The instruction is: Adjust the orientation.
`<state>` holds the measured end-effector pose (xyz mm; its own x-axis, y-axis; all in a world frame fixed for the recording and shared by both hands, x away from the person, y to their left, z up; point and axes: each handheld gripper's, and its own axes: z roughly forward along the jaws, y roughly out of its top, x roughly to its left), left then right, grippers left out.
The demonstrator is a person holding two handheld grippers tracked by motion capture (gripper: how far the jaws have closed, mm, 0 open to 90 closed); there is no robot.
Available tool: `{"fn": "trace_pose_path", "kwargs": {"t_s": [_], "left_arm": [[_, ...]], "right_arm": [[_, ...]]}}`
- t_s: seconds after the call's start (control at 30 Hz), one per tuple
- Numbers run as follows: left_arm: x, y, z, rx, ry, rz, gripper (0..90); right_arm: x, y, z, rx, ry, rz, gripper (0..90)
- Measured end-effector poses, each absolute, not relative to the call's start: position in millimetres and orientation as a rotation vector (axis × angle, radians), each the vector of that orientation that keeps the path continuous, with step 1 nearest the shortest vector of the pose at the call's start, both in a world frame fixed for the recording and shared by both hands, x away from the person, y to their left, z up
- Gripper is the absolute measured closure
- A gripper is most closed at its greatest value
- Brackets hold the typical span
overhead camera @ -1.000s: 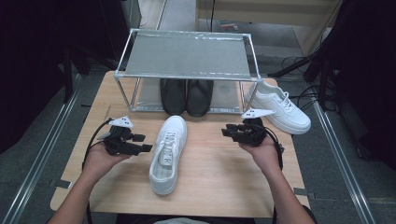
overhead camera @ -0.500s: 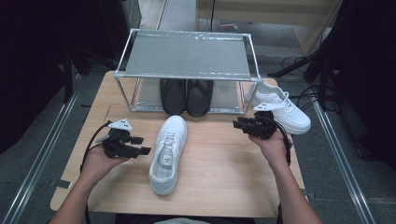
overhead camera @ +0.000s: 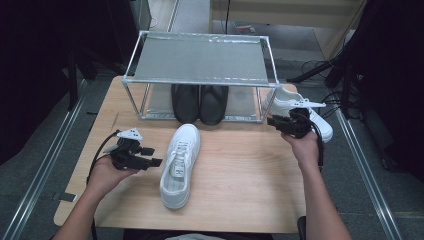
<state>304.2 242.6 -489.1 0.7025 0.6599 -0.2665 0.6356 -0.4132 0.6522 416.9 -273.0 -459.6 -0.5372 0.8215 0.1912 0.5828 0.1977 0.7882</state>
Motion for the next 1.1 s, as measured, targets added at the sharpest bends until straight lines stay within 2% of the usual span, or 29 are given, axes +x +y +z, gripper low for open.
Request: {"fn": "trace_pose_path", "kwargs": {"t_s": [0.4,0.77,1.1], "left_arm": [[304.8,238.7,-491.1,2.171,0.971,0.045,39.7],[304.4,230.9,-493.8,2.213,0.951,0.038,39.7],[304.2,230.8,-493.8,2.21,0.949,0.034,39.7]], "right_arm": [[449.8,-309.7,-444.4,1.43,2.114,1.194,67.1],[484.2,-326.5,-433.6,1.47,2.095,1.072,64.5],[497.7,-338.0,-454.0,1.547,2.121,1.04,56.6]]}}
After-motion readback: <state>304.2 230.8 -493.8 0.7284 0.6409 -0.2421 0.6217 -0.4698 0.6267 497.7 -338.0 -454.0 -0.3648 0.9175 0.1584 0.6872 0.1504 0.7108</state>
